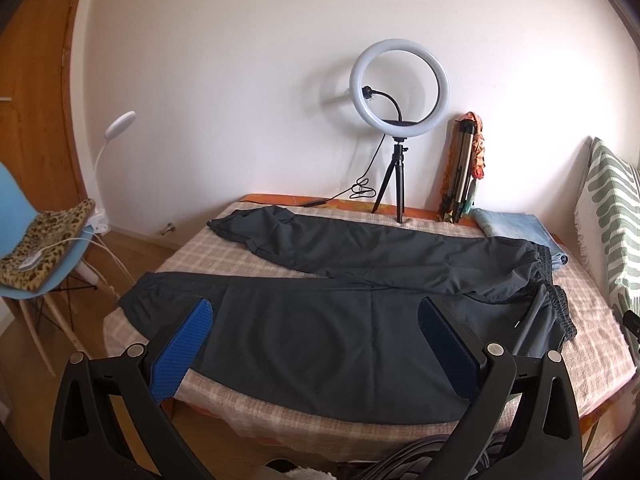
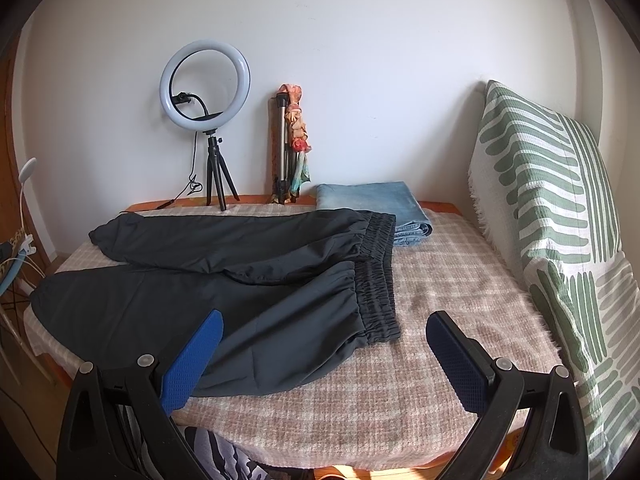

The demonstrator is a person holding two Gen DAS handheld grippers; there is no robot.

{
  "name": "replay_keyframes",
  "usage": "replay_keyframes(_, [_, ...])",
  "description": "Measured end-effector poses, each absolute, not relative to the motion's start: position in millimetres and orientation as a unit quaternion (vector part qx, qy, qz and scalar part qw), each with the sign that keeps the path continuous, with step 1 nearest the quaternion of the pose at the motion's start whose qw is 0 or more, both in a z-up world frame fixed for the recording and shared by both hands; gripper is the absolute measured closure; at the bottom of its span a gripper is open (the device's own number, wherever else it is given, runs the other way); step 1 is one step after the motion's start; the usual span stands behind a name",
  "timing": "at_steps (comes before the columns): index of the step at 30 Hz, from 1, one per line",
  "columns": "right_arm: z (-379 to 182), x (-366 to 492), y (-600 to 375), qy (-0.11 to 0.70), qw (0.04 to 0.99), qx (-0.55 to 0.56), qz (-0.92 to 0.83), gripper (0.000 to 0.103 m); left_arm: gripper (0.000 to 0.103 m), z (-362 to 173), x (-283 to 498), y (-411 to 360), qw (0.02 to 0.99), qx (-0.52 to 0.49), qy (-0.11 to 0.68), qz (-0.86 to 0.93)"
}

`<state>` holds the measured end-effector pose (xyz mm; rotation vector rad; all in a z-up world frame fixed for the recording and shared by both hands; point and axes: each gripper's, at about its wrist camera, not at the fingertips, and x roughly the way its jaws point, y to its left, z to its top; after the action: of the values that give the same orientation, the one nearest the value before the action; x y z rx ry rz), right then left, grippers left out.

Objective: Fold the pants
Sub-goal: 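Move the left tool to the waistband while the right tool reaches the trouser leg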

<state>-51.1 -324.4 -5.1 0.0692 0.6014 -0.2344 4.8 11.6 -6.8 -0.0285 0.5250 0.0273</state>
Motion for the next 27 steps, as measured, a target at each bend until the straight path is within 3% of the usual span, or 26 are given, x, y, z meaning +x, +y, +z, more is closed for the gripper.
replay_keyframes(13, [28.7, -12.5, -318.9, 0.277, 0.958, 0.019, -0.067, 0.000, 0.001, -3.4, 40.0, 71.4, 0.966, -0.015, 0.257, 0.013])
replay_keyframes(27, [55.5, 106.8, -296.5, 0.281, 0.959, -0.024, 0.034, 0.000, 0.009, 3.4, 144.0, 137.8, 0.955, -0.002, 0.296, 0.029])
